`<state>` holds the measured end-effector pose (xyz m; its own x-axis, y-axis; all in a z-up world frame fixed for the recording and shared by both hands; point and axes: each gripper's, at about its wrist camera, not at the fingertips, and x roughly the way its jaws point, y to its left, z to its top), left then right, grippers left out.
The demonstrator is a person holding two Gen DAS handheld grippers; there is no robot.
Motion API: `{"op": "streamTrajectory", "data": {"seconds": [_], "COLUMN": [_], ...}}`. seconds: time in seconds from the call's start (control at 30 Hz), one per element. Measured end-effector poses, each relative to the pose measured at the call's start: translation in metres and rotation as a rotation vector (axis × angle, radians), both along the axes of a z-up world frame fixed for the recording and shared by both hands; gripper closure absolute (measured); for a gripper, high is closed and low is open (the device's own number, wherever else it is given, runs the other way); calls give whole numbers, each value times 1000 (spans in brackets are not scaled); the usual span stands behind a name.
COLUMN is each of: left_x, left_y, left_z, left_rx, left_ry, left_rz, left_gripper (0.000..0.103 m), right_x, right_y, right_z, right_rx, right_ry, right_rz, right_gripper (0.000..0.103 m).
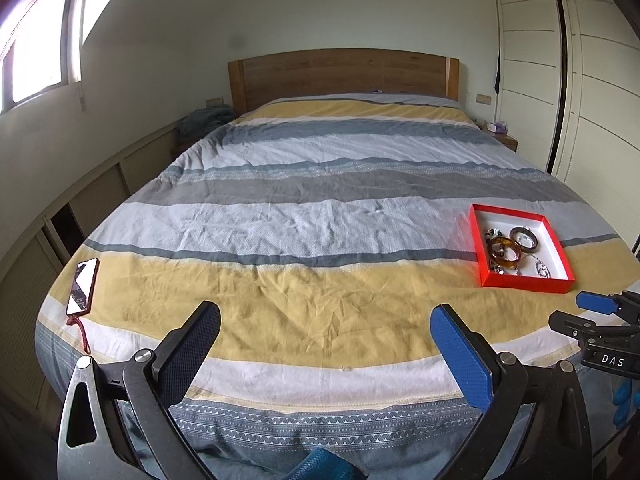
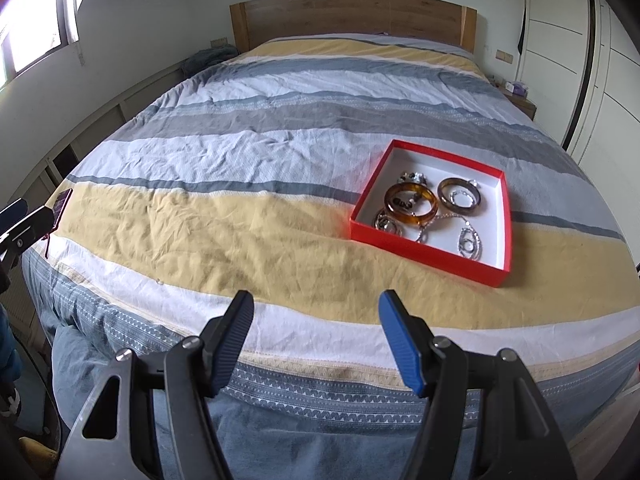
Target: Organize jewelry
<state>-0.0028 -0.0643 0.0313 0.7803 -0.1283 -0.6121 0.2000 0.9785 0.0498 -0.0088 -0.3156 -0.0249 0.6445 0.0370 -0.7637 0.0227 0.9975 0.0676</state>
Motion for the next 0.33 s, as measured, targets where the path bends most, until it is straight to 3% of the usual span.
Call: {"op": "streamTrajectory", "data": {"seconds": [0.33], "left_x": [6], "left_y": [-1], "left_z": [-10], "left_rx": [-1], "left_ry": [26], "left_rz": [1], "left_gripper": [0], "right_x": [4], "right_y": [-1], "right_z": [-13], "right_rx": [8], "right_ry": [27], "right_rz": [0], "right_gripper": [40]}}
